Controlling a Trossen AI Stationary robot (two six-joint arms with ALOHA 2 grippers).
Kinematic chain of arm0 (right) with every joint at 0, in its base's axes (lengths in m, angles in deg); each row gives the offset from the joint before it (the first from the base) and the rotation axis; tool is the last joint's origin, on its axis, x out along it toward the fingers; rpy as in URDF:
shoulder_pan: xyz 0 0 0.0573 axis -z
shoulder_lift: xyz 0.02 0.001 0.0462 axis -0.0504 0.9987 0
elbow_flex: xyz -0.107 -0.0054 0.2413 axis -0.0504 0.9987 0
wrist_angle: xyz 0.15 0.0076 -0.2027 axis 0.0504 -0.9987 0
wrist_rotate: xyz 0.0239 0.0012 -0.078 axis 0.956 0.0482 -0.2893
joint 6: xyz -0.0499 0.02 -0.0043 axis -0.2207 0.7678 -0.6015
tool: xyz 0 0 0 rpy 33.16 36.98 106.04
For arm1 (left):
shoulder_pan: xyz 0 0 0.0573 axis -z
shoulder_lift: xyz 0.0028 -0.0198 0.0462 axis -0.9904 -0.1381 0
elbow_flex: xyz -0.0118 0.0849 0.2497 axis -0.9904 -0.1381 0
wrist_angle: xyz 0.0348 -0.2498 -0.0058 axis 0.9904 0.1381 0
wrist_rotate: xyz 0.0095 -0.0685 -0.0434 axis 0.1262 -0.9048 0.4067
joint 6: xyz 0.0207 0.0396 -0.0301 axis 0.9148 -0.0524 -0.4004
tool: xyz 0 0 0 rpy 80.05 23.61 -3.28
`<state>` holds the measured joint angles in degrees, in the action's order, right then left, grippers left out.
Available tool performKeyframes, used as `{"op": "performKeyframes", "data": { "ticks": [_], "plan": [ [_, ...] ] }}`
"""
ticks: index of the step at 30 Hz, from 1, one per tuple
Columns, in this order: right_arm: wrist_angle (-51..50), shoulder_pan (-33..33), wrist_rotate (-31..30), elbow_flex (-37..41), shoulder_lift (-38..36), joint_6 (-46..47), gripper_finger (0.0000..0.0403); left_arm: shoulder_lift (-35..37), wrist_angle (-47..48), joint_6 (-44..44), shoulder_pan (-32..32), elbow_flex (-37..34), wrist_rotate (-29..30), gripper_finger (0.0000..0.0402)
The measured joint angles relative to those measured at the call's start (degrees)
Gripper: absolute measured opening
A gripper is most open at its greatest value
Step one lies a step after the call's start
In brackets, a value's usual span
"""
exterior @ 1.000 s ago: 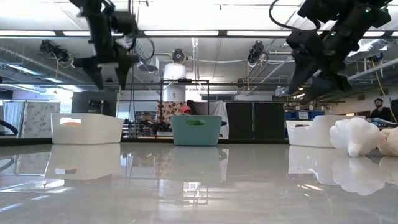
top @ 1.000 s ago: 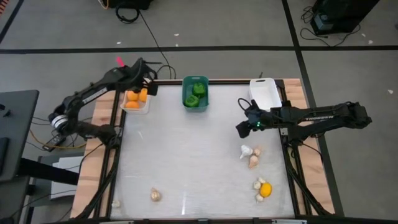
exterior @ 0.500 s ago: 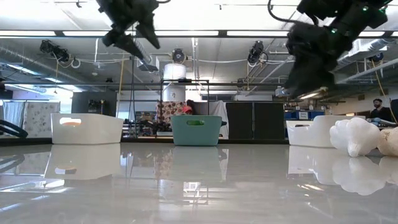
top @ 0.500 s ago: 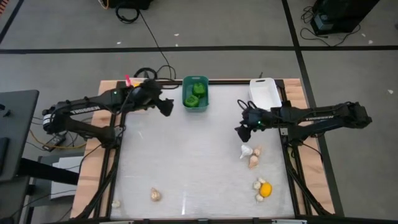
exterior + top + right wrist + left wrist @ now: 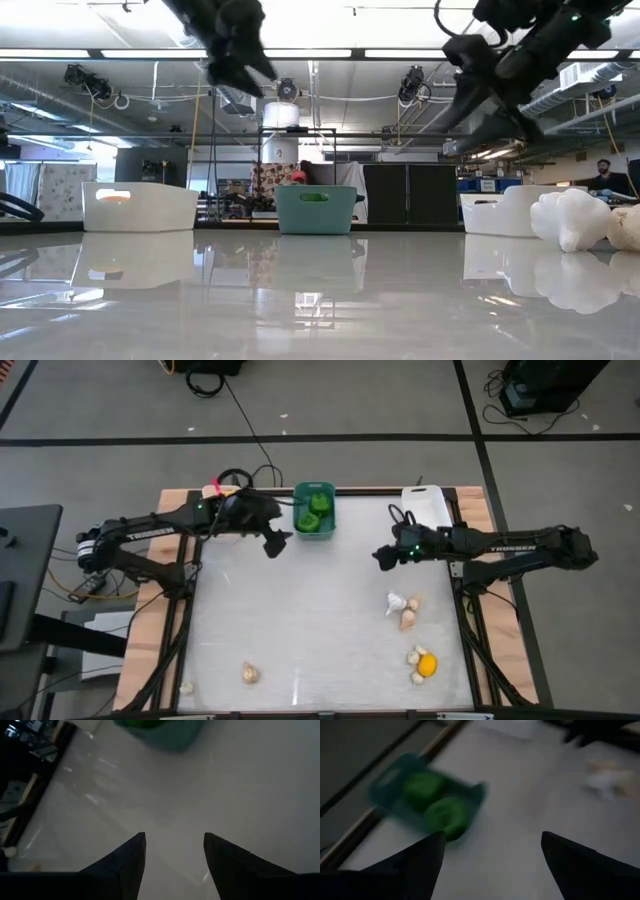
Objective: Sort produce into baskets
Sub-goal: Put the yellow lemon into the left white bin
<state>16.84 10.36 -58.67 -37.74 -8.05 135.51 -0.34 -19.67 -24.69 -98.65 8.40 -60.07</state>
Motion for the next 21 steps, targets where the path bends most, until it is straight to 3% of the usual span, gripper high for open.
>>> {"op": "performKeyframes", "data": {
  "ticks": [5, 9, 12, 17, 21],
  "plan": [
    [-6.31, -7.05, 0.78, 0.0, 0.0, 10.5, 0.0212, -5.11, -6.62, 3.33, 0.04, 0.0, -9.4, 0.0315],
    [-12.27, -14.39, 0.58, -0.08, -0.02, 16.43, 0.0212, -9.06, -10.8, -1.01, 2.56, 0.0, -12.82, 0.0307],
    [-17.4, -19.94, -1.75, -1.41, 0.0, 19.68, 0.0212, -10.93, -13.69, -4.45, 6.42, 0.0, -11.58, 0.0301],
    [-26.96, -28.47, -3.83, -5.99, -0.03, 22.73, 0.0212, -13.41, -18.9, -10.63, 13.52, 0.0, -3.98, 0.0291],
    [-32.34, -35.63, -4.25, -9.09, -0.04, 25.25, 0.0212, -16.3, -23.36, -16.08, 17.77, 0.0, -2.37, 0.0289]
  ]
}}
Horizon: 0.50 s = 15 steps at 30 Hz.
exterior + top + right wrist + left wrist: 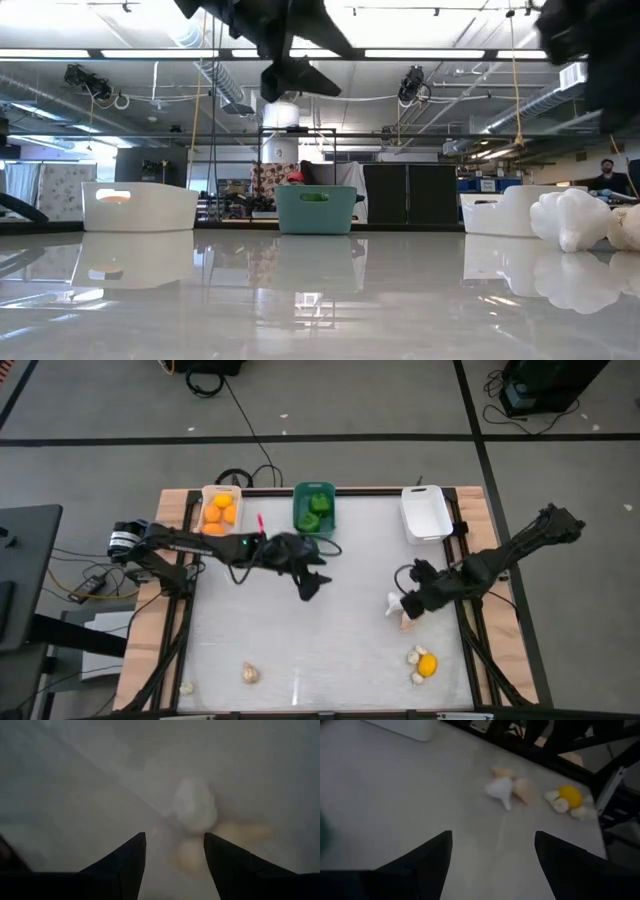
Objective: Sort produce into baskets
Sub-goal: Put the yellow lemon into the left white bin
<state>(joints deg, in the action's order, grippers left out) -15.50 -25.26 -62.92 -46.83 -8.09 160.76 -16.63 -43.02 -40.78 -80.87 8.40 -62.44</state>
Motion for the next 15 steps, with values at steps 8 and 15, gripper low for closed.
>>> {"op": "performKeyframes", "data": {
  "ticks": [8, 15],
  "plan": [
    [-1.47, -12.18, 6.48, -0.35, 2.37, 2.84, 0.0212, -5.68, -2.61, -12.74, 8.18, 0.0, 3.25, 0.0289],
    [4.0, -22.23, 13.04, -1.82, 8.6, 7.61, 0.0212, -9.98, -3.9, -21.23, 16.58, 0.0, 10.06, 0.0289]
  ]
}}
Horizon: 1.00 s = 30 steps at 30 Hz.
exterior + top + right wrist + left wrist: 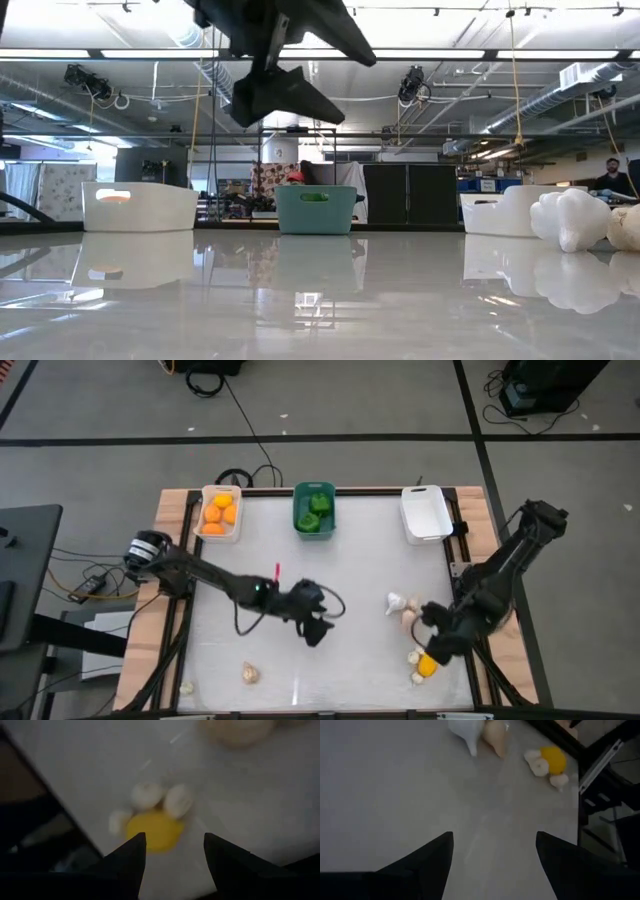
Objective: Sort produce into baskets
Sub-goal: Put the yellow lemon into the left white bin
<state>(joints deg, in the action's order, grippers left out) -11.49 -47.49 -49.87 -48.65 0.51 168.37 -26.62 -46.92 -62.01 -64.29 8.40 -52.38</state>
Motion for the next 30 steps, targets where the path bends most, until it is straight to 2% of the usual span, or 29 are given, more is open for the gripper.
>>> {"op": "performKeyframes", "data": {
  "ticks": [4, 11, 14, 21, 26, 30],
  "plan": [
    [-1.06, -5.18, 0.48, -3.42, 4.84, -9.19, 0.0212, -2.45, -0.66, 1.38, 1.81, 0.0, 2.31, 0.0289],
    [-1.25, -10.86, 1.69, -6.05, 14.14, -33.84, 0.0215, -3.45, -2.32, 14.94, 1.72, 0.0, 2.26, 0.0289],
    [-1.44, -12.38, 0.96, -6.05, 18.01, -43.88, 0.0221, -3.45, -3.03, 16.94, 1.48, 0.0, 2.22, 0.0289],
    [-6.76, -12.52, -2.98, -7.63, 20.39, -48.23, 0.0247, -3.45, -2.79, 17.88, 1.74, 0.0, 1.96, 0.0289],
    [-4.18, -12.54, -7.06, -11.42, 19.22, -54.7, 0.0275, -3.44, 1.35, 11.98, 1.52, 0.0, 3.4, 0.0283],
    [-0.75, -12.32, -9.21, -11.77, 20.11, -59.71, 0.03, -3.45, 0.95, 13.95, 1.39, 0.0, 5.33, 0.0264]
  ]
}}
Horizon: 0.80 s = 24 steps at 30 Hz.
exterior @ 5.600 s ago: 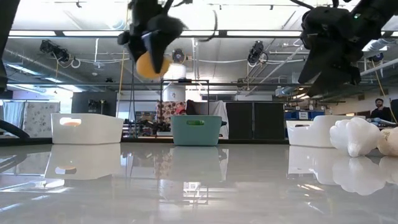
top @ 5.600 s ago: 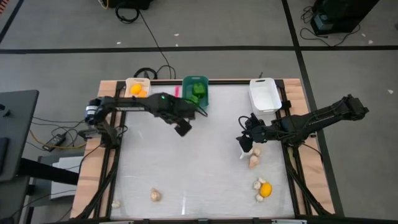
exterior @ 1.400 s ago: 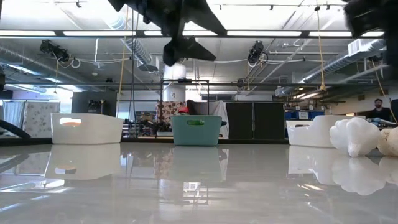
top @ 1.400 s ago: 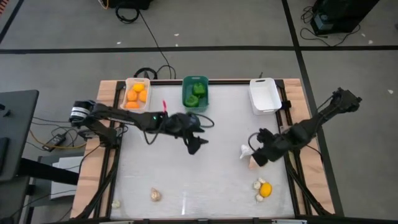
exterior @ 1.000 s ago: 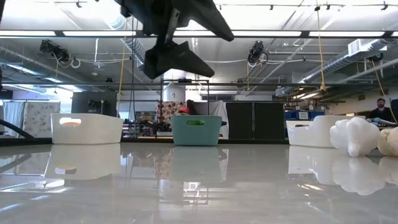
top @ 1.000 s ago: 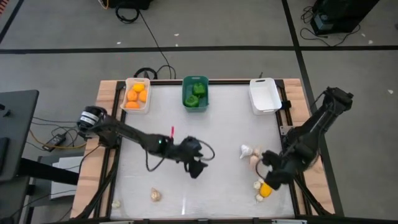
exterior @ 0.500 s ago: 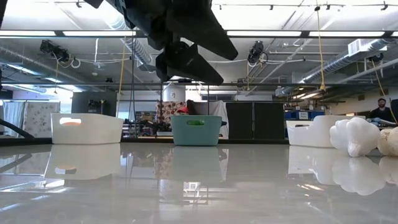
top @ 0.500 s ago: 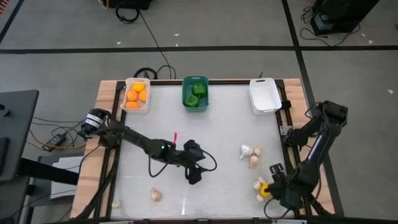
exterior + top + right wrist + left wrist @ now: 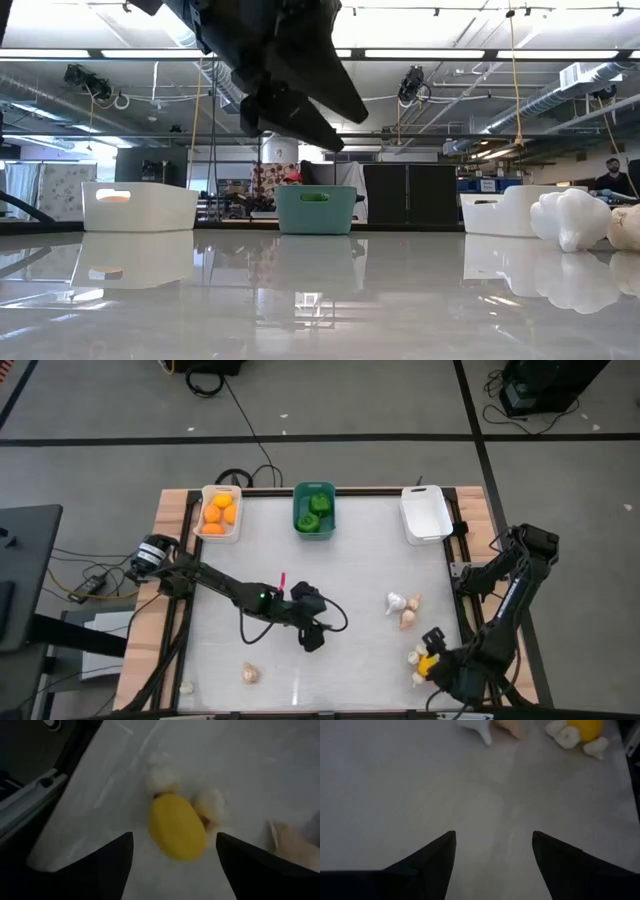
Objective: Sort produce into baskets
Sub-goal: Put the yellow lemon into the left white bin
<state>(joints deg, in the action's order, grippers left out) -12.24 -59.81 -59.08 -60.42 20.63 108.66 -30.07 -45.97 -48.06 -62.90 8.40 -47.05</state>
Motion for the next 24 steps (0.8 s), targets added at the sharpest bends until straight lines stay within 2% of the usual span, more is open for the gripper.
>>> {"op": "performKeyframes", "data": {
  "ticks": [7, 24],
  "plan": [
    [0.35, 0.37, -1.17, 0.05, 4.31, -6.2, 0.0307, 0.02, -3.4, 3.04, -0.03, 0.0, 0.15, 0.0246],
    [3.6, 0.73, -0.3, 0.22, 8.54, -4.78, 0.028, 0.02, -4.25, 3.12, -0.02, 0.0, -0.68, 0.0246]
  ]
}}
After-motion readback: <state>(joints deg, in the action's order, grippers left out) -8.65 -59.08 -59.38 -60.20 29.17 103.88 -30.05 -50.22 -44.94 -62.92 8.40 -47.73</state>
